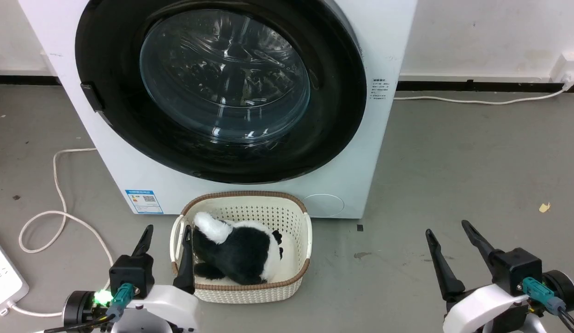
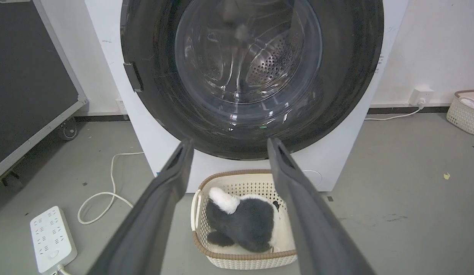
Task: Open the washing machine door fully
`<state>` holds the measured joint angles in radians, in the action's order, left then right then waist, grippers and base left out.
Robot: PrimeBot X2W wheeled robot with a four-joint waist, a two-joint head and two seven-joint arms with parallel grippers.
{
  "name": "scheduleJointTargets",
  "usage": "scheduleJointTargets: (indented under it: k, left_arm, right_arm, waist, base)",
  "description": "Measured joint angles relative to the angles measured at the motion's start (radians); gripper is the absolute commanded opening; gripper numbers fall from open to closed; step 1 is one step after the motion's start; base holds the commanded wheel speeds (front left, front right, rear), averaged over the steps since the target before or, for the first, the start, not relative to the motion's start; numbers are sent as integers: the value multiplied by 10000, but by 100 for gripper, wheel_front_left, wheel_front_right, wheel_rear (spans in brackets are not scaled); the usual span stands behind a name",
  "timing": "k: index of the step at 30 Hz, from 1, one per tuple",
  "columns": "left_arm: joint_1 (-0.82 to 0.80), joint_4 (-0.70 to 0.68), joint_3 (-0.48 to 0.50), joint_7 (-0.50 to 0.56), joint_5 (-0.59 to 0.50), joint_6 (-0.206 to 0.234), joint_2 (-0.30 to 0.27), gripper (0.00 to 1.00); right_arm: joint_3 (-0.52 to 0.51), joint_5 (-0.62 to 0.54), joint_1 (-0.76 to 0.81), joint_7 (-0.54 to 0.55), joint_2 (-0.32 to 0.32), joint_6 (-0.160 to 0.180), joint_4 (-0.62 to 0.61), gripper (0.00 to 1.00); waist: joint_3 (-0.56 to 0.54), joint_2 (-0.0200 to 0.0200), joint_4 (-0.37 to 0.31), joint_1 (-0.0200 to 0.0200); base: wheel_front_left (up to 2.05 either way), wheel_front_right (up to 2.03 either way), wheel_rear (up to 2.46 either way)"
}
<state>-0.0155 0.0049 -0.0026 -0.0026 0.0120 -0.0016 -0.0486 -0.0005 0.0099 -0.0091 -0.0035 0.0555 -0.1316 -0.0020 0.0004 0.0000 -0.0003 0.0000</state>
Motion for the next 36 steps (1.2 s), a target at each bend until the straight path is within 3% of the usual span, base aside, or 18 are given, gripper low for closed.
scheduleJointTargets:
  k: [20, 21, 36]
  left_arm:
    - [0, 46, -188, -435, 90, 205, 2, 100]
    - [-1, 46, -226, -479, 119, 244, 2, 100]
    - [-170, 0, -466, -784, 265, 439, 2, 100]
  right_arm:
    - [21, 94, 0, -433, 0, -2, -40, 100]
    - [15, 107, 0, -489, 0, 0, -46, 0]
    - [-165, 1114, -736, -466, 249, 0, -69, 0]
  waist:
    - [121, 0, 53, 1]
    - [188, 0, 87, 1]
    - [817, 0, 443, 2]
  base:
    - [0, 0, 0]
    - [0, 0, 0]
    - [0, 0, 0]
